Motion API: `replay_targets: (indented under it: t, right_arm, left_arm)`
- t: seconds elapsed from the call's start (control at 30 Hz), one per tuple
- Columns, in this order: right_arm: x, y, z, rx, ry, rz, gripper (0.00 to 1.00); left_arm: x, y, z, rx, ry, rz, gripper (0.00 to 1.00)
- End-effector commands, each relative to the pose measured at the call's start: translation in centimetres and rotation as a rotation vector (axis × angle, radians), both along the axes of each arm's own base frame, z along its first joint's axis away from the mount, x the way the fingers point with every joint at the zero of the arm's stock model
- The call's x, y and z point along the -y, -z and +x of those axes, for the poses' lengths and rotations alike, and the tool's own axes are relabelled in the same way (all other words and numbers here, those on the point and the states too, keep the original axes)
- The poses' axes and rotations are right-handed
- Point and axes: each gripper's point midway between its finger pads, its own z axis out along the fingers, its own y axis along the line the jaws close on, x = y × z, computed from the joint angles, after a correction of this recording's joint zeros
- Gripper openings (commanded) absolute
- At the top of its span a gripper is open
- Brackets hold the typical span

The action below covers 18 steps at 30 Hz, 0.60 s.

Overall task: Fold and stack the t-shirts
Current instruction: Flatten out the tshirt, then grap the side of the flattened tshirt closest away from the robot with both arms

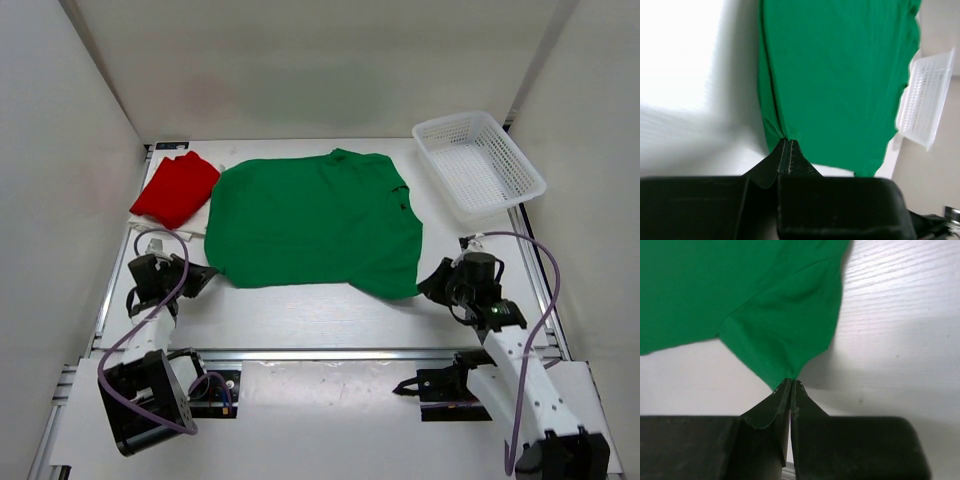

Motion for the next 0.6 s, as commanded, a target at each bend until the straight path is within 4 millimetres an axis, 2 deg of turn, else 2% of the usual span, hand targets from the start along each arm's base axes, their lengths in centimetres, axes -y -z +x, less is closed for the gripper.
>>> replay_targets:
  t: [0.0, 0.07, 0.13, 0.2, 0.27, 0.33, 0.37, 0.43, 0.47, 0.5, 0.53, 0.57]
  right_arm:
    - [-0.9, -1.9, -1.6, 0.012, 0.033, 0.056, 0.0]
    - [-1.4, -2.8, -2.5, 0.034, 0.028, 0.063, 0.0]
    - [-1.4, -3.5, -3.1, 0.033, 0.039, 0.072, 0.0]
    - [-1.2, -4.1, -3.8, 0.04, 0.056, 0.07, 0.0]
    - [-1.2, -4.8, -4.0, 0.064, 0.058, 0.063, 0.0]
    - [-1.1, -4.4, -3.5, 0.064, 0.057, 0.033, 0.01]
    - [-0.8, -3.7, -3.0, 0.045, 0.067, 0.017, 0.0]
    - [-1.2, -3.9, -1.0, 0.075, 0.014, 0.01, 0.0]
    - [-0.7, -3.6, 0.1, 0.06, 0.031, 0.01, 0.0]
    - [-0.6, -3.7, 1.6, 0.068, 0.02, 0.034, 0.0]
    - [-0.9, -4.9, 2.9, 0.116, -0.007, 0.054, 0.0]
    - [-0.5, -4.3, 3.9, 0.087, 0.009, 0.055, 0.0]
  left_arm:
    - [0.2, 0.8, -1.6, -0.017, 0.082, 0.066, 0.0]
    - [-0.1, 0.8, -1.9, -0.04, 0.088, 0.108, 0.0]
    - [0.0, -0.1, -1.7, -0.02, 0.092, 0.12, 0.0]
    - [1.1, -1.4, -1.3, 0.003, 0.124, 0.106, 0.0]
    - [1.3, -3.0, -0.2, 0.034, 0.123, 0.108, 0.0]
    - [1.4, -3.9, 1.0, 0.07, 0.117, 0.103, 0.0]
    - [1.1, -3.8, 1.7, 0.07, 0.095, 0.102, 0.0]
    - [0.4, -3.9, 2.8, 0.064, 0.031, 0.05, 0.0]
    - [0.4, -3.2, 3.0, 0.044, 0.021, 0.037, 0.0]
    - [-0.1, -3.9, 3.8, 0.075, -0.01, 0.031, 0.0]
    - [0.0, -3.7, 4.3, 0.068, -0.024, 0.013, 0.0]
    - [-0.3, -3.7, 4.8, 0.073, -0.043, 0.027, 0.0]
